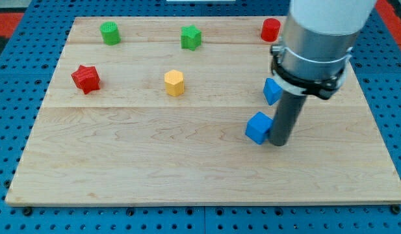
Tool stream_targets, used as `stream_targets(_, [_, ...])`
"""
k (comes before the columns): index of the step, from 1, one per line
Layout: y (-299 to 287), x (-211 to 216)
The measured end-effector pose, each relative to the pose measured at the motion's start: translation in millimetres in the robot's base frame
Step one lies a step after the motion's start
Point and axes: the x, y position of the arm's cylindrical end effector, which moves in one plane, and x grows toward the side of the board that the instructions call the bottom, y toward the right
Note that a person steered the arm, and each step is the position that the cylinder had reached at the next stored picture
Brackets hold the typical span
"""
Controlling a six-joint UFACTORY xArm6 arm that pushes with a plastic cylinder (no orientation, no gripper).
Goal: Move the blue cube towards bottom left
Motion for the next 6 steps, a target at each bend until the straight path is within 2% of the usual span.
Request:
stream_targets(1, [-54, -6])
stream_targets(2, [10, -10])
stream_targets(3, [-8, -21])
stream_targets(4, [-94, -23])
stream_targets(5, [-86, -22])
stream_targets(6, [-55, -39])
